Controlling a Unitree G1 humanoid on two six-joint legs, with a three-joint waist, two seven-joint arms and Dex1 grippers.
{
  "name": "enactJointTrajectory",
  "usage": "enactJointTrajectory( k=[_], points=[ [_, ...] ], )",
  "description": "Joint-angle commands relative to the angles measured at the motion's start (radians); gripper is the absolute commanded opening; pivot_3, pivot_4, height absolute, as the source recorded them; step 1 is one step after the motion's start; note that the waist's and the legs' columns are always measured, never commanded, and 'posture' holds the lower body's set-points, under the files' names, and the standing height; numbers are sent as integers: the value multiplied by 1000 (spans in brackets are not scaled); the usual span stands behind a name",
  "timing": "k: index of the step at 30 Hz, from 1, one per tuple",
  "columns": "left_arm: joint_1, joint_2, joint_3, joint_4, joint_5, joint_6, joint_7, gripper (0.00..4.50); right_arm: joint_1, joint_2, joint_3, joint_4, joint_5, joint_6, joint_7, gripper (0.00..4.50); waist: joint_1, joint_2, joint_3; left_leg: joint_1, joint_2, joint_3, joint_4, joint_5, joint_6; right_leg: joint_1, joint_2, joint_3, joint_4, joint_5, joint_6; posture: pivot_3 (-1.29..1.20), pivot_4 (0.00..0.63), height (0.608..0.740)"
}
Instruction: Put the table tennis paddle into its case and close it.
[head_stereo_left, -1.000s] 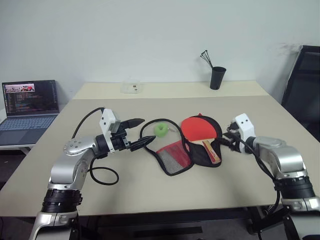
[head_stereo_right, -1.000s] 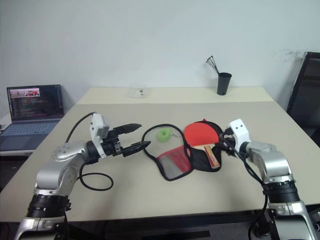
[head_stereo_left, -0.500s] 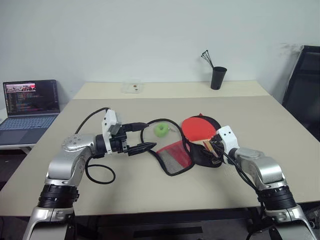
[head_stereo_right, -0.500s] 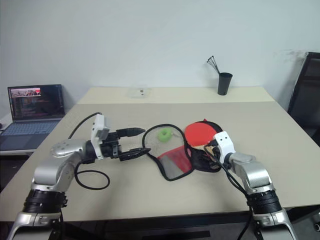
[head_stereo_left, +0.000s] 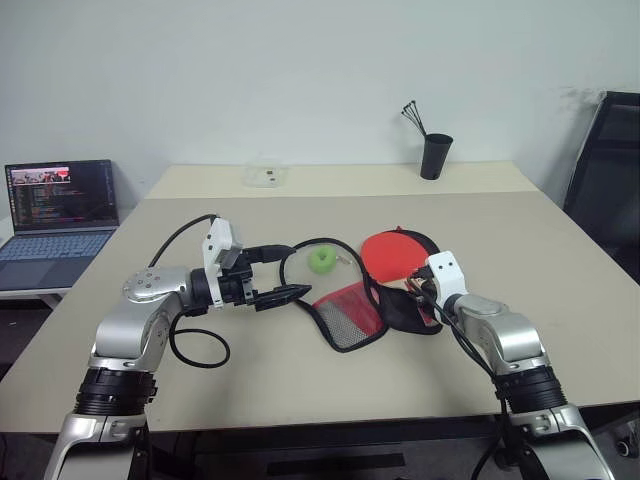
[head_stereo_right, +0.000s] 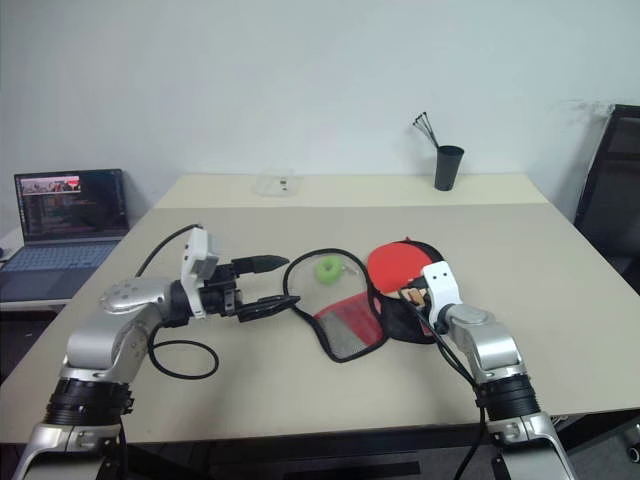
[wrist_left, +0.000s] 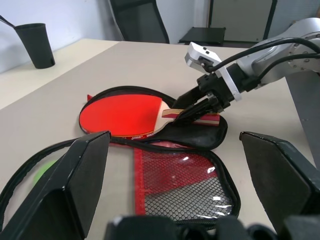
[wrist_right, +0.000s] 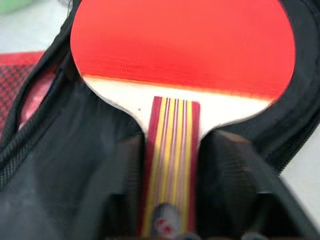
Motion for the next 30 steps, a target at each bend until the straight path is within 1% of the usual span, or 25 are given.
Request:
enactJointTrajectory(
  k=[1, 7, 13, 19, 30],
  points=[
    [-4, 7, 25, -29, -8, -20, 10, 4500, 20, 23, -31, -72, -4, 47, -53, 1090, 0, 0, 0, 0, 0, 0, 0, 0, 0, 0, 0, 0, 0, 0, 0, 0, 150, 740],
    [-2, 1, 22, -26, -7, -24, 17, 4500, 55, 111, -95, -211, 15, 173, -160, 1088, 0, 0, 0, 0, 0, 0, 0, 0, 0, 0, 0, 0, 0, 0, 0, 0, 150, 740],
    [-2, -4, 17, -21, -8, -32, 23, 4500, 70, 173, -131, -310, 21, 267, -221, 1088, 0, 0, 0, -1, 0, 0, 0, 0, 0, 0, 0, 0, 0, 0, 0, 0, 150, 740],
    [-2, -13, 14, -21, -6, -35, 29, 4500, 61, 204, -152, -278, 1, 239, -269, 1088, 0, 0, 0, -1, 0, -1, 0, 0, 0, 0, 0, 0, 0, 0, 0, 0, 150, 740],
    [16, -13, 19, -37, -10, -31, 42, 4500, 48, 206, -135, -220, -1, 201, -283, 1088, 0, 0, 0, 0, 0, 0, 0, 0, 0, 0, 0, 0, 0, 0, 0, 0, 150, 740]
  ],
)
